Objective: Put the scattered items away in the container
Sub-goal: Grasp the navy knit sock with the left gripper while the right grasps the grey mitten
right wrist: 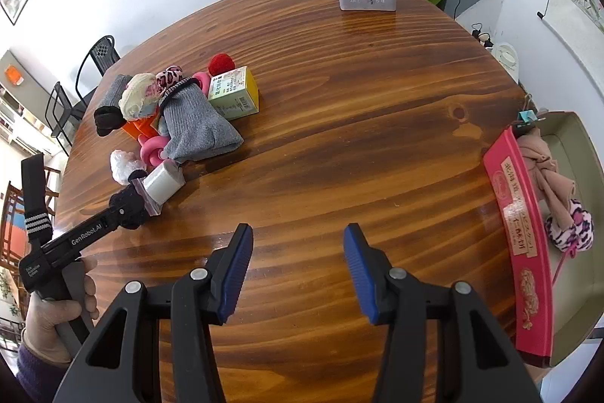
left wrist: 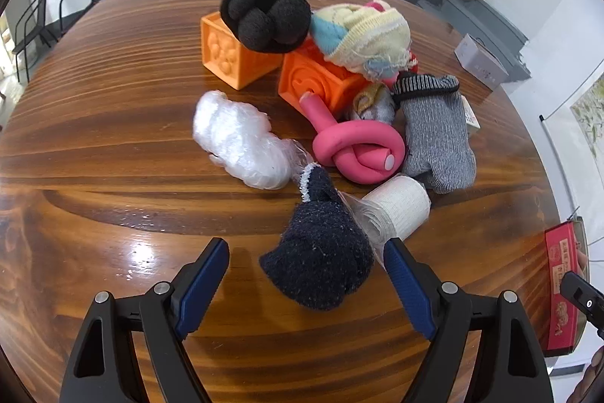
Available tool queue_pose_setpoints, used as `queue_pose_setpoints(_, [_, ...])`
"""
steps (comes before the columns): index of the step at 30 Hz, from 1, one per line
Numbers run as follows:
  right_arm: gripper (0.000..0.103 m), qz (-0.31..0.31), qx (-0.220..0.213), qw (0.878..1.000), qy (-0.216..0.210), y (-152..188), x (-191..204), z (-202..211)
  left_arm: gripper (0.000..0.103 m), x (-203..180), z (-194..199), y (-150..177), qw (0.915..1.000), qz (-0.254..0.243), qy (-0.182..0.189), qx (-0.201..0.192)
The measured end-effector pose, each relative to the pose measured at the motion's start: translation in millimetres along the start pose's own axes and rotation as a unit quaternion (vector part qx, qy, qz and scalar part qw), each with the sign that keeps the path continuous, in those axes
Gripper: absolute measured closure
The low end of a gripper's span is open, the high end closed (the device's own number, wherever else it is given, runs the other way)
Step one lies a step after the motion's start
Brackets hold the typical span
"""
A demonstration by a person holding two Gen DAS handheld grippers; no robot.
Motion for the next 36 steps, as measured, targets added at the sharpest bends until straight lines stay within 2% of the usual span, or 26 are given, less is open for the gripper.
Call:
queue_pose_setpoints(3, [0.049,0.001,0.002,1.0,0.002,-2.0,4.6,-6.0,0.018,-1.2,-7.2,0.2,0.9999,0.001,0.01,0.009])
queue_pose_setpoints(8, [0.049,0.01,0.003,1.0,0.001,-9.1,16.4,-16.5,0.054,-7.0,-8.7,-3.1,0.9994,-0.012,0.029,0.012])
queue_pose_setpoints(17, [0.049,0.061,-0.007,0.998,-0.021,-35.5,58.1,-36.9,0.055,0.4,12.5,-1.4,0.999,-0.002,0.044,-0.005])
queue_pose_setpoints(27, [0.049,0.106,-0.012,0.993,-0.045,-76.3,105.3,-77.8,0.055,11.2,39.1,-5.0,0.9987,0.017,0.041,-0.026])
queue_pose_setpoints(31, [0.049,0.123,0.003,0.992,-0.033,-83.1,111.1,-105.8,0.055,21.0,49.4,0.7,0.9986,0.02,0.04,-0.029])
queue_pose_setpoints(33, [0.049,0.12,0.022,0.992,-0.034,-82.9,110.6,-121.4,0.055,22.3,50.2,2.4,0.9986,0.021,0.04,-0.029])
queue_pose_setpoints(36, [0.049,0.121,0.028,0.992,-0.037,-84.7,110.9,-130.4,0.055,20.3,47.6,5.7,0.9988,0.023,0.037,-0.023])
Point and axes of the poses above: each gripper's, at about its wrist camera, not at the fingertips, and z roughly against the way its jaws point, x to its left, y to its underside, the point moved 8 cm from there along -z, roughly the way its jaws point, and after that the axes turned 5 degrees about -y, right-handed, at the moved point
